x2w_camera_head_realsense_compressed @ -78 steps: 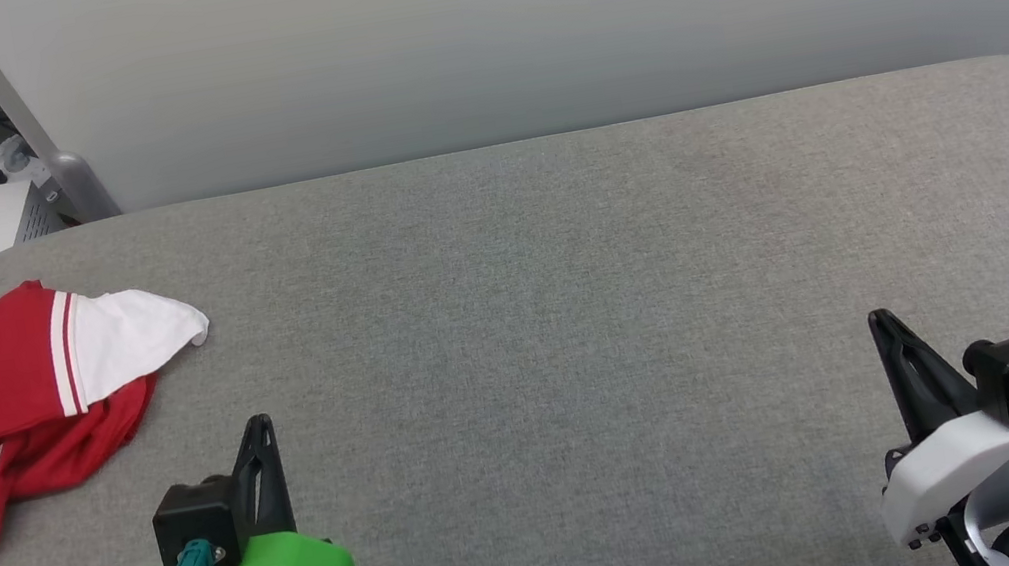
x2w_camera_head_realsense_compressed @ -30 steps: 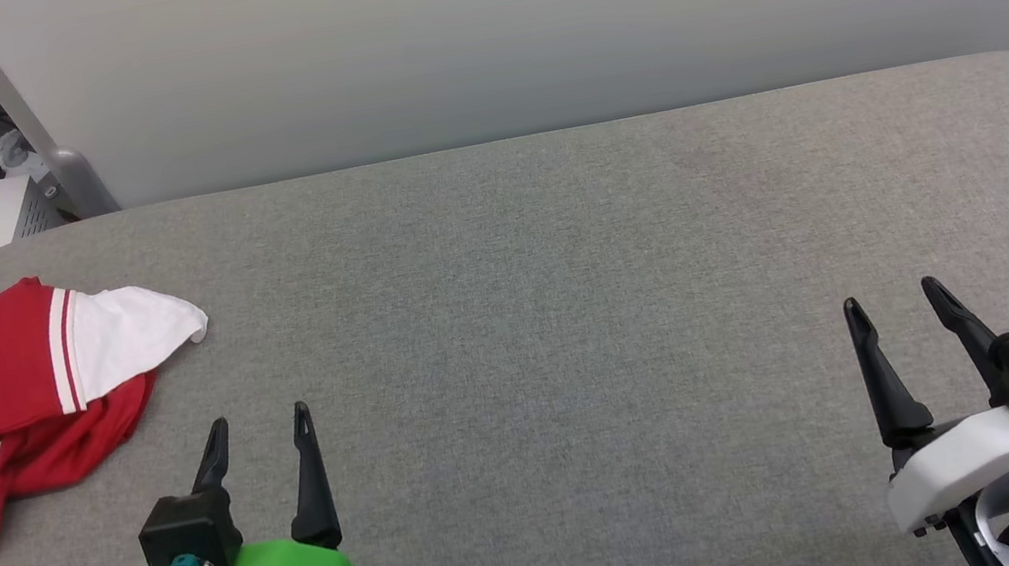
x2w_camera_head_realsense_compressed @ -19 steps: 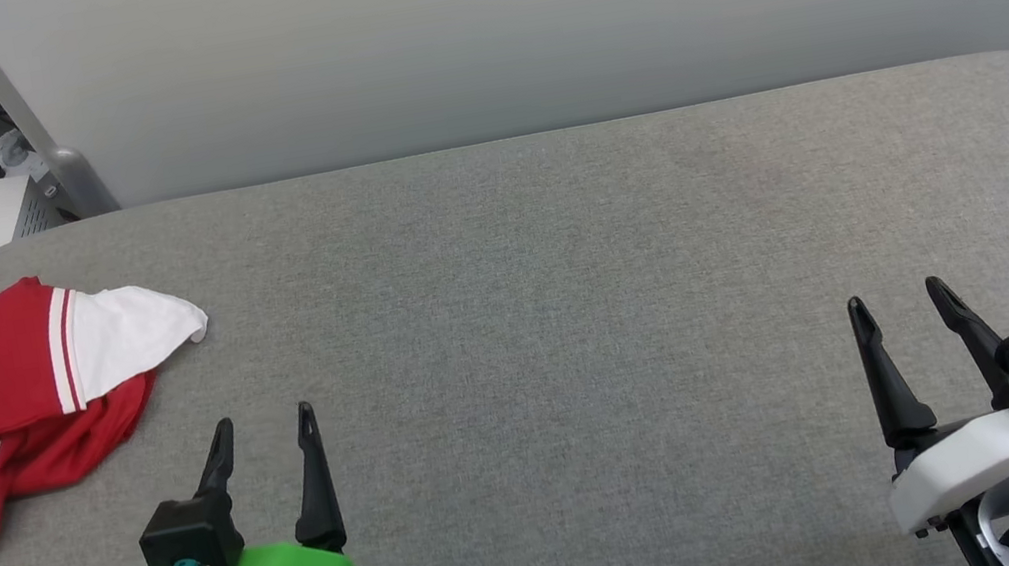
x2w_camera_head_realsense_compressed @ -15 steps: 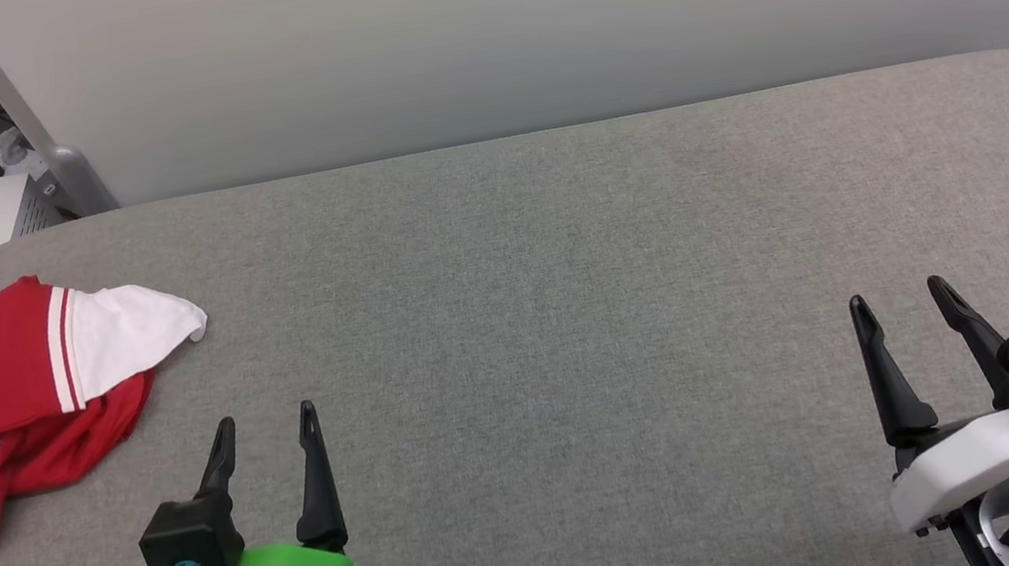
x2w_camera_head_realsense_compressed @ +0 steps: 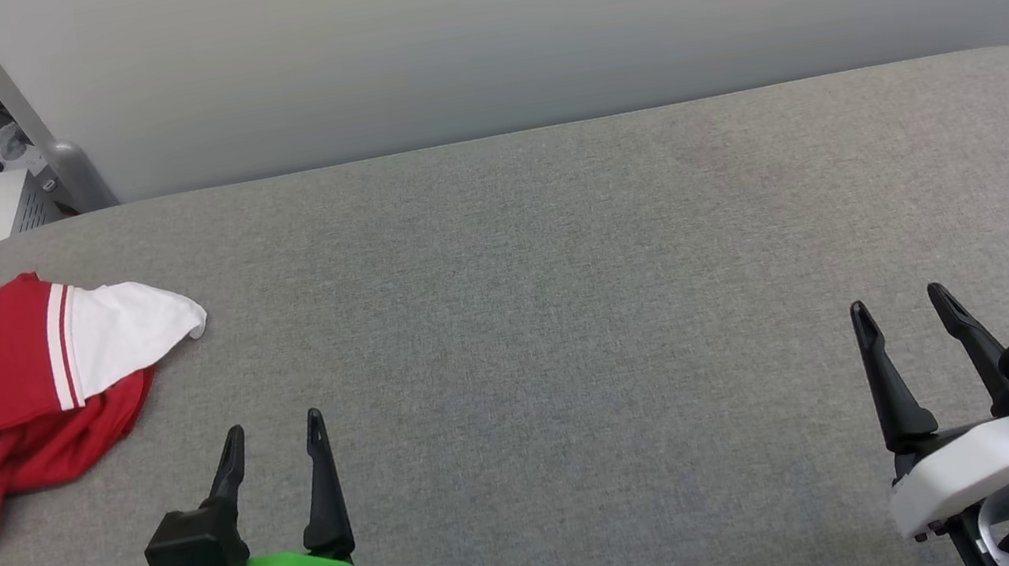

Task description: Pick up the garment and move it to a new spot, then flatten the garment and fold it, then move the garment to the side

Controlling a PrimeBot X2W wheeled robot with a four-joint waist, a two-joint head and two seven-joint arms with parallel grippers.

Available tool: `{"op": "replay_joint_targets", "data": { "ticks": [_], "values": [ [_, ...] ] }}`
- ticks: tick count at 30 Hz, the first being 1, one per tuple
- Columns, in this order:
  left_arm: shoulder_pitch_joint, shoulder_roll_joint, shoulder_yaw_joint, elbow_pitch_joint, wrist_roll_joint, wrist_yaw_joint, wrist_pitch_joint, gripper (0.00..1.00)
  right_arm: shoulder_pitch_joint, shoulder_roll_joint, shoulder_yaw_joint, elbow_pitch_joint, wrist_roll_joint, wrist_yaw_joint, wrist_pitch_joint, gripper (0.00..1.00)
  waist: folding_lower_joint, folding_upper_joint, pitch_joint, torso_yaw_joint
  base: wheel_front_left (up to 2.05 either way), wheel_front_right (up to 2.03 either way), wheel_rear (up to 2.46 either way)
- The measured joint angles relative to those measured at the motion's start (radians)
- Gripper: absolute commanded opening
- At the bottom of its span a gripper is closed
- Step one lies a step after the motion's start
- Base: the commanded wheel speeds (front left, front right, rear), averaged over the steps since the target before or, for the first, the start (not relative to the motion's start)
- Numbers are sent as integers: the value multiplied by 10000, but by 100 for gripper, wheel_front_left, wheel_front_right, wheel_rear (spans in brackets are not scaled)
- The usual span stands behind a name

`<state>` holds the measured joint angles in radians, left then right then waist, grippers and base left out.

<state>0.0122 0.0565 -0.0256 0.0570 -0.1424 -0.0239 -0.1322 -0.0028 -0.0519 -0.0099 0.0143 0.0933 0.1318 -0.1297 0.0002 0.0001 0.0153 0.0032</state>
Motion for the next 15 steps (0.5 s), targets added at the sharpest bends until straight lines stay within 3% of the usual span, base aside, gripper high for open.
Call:
{"op": "replay_joint_targets", "data": {
  "ticks": [15],
  "values": [
    [6, 0, -38, 96, -309, -86, -295, 100, 0, 0, -6, 123, 174, 0, -334, 100, -1, 0, 37, 59, 0, 0, 0]
  ]
}}
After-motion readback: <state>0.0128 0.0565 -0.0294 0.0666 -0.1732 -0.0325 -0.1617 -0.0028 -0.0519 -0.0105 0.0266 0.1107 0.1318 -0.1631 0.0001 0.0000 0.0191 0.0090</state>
